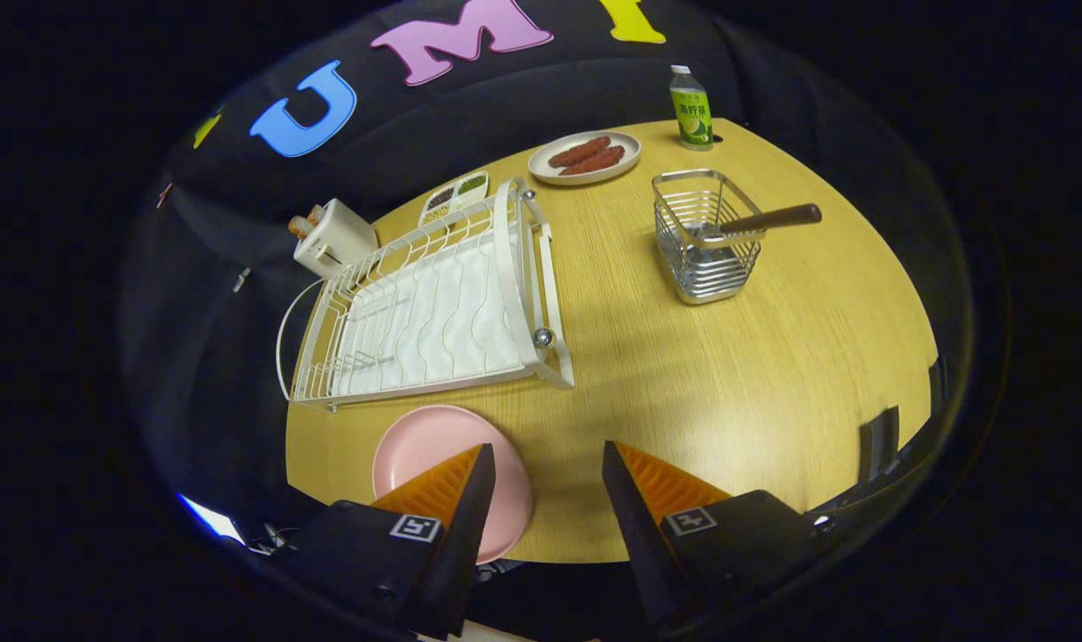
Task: Take the plate from the dish rack, then take the spoon from the basket and place it into the plate.
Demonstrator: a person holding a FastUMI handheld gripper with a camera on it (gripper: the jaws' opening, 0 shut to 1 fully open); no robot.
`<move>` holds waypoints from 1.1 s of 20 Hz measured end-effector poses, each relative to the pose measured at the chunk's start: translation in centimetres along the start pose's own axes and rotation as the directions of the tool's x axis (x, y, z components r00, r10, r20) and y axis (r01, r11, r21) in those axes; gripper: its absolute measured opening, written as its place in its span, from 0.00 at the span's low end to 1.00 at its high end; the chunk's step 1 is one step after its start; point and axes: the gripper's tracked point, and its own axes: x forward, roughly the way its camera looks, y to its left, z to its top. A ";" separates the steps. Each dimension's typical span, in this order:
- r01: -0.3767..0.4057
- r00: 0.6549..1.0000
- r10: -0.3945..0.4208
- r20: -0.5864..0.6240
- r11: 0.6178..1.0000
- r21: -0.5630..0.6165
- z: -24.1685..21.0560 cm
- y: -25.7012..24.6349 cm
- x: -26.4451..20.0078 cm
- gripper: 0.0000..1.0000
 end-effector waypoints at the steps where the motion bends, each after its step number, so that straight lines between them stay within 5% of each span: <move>1: 0.001 1.000 -0.001 0.026 1.000 -0.023 0.7 -0.2 -0.6 0.78; 5: 0.062 0.981 -0.032 0.189 0.987 -0.151 5.2 -1.6 -3.7 0.89; 9: 0.208 0.916 -0.087 0.391 0.937 -0.279 11.6 -5.0 -6.6 0.93; 13: 0.317 0.883 -0.166 0.440 0.901 -0.296 15.1 -10.3 -6.0 0.93; 18: 0.298 0.910 -0.191 0.367 0.918 -0.262 15.2 -14.7 -1.6 0.91; 22: 0.240 0.937 -0.157 0.313 0.939 -0.246 14.7 -15.4 1.2 0.78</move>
